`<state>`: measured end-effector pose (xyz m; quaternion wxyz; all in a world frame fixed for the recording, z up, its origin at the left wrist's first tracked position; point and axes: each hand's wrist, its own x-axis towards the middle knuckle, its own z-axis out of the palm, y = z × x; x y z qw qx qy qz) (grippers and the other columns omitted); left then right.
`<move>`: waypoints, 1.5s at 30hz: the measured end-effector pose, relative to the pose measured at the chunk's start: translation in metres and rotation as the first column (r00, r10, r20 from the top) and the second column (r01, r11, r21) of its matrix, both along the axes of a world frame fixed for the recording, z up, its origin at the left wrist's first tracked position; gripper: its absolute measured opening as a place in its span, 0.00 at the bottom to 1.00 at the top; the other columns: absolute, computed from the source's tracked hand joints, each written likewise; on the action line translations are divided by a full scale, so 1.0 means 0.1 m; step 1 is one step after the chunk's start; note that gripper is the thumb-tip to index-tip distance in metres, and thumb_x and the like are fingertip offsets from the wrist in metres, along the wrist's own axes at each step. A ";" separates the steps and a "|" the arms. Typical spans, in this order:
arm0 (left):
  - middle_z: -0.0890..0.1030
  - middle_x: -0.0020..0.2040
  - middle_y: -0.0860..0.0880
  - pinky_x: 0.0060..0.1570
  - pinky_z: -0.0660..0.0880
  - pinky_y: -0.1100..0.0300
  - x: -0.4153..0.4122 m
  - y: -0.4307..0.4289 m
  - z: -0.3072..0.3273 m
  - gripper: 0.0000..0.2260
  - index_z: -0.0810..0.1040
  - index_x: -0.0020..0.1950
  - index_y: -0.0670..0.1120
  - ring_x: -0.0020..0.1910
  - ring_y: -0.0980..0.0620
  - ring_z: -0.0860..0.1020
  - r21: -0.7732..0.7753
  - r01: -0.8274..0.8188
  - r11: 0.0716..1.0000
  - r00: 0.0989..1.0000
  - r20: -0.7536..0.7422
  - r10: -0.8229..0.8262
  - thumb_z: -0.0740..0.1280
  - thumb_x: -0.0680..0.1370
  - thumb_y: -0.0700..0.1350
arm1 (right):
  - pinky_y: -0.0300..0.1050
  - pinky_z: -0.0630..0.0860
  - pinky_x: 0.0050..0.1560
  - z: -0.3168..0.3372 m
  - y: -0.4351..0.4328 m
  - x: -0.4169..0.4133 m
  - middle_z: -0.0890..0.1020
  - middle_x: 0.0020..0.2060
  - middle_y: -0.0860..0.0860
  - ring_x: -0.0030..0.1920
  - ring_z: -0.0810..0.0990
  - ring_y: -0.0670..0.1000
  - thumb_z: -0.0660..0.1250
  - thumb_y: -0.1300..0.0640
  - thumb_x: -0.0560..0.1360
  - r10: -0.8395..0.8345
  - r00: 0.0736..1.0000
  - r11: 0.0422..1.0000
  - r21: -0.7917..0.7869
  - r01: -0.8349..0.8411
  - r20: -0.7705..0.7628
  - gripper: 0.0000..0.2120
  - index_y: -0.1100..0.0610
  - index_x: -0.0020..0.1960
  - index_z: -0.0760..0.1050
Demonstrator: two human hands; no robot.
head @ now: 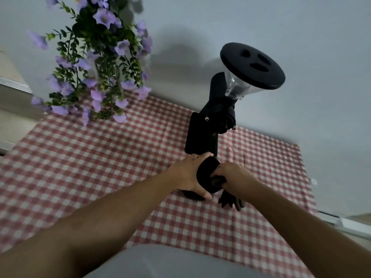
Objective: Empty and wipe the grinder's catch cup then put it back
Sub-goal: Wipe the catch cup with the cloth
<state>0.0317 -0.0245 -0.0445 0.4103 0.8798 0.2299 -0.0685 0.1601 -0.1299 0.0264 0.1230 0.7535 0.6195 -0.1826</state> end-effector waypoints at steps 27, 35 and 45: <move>0.57 0.79 0.51 0.63 0.72 0.42 -0.04 -0.07 0.06 0.56 0.43 0.78 0.62 0.73 0.46 0.67 0.096 -0.005 0.995 0.999 -0.041 0.009 0.77 0.62 0.66 | 0.43 0.73 0.53 0.16 0.21 0.08 0.78 0.58 0.49 0.55 0.75 0.49 0.62 0.56 0.77 0.167 0.985 0.966 -0.205 -0.155 0.042 0.16 0.50 0.65 0.73; 0.62 0.76 0.50 0.59 0.75 0.42 -0.03 -0.07 0.03 0.55 0.46 0.78 0.62 0.69 0.46 0.70 0.124 -0.015 0.992 1.000 -0.020 0.017 0.76 0.61 0.68 | 0.43 0.75 0.48 0.07 0.05 -0.06 0.80 0.51 0.53 0.48 0.77 0.50 0.61 0.52 0.78 0.049 0.998 0.988 -0.146 -0.045 0.027 0.12 0.54 0.60 0.72; 0.64 0.75 0.48 0.58 0.75 0.44 -0.05 -0.09 -0.04 0.56 0.47 0.78 0.59 0.67 0.46 0.72 0.074 -0.063 0.995 0.998 0.023 0.061 0.77 0.59 0.67 | 0.46 0.75 0.58 0.15 0.06 -0.01 0.77 0.59 0.51 0.55 0.77 0.50 0.62 0.53 0.78 -0.004 0.994 0.978 -0.207 -0.018 -0.108 0.16 0.51 0.65 0.72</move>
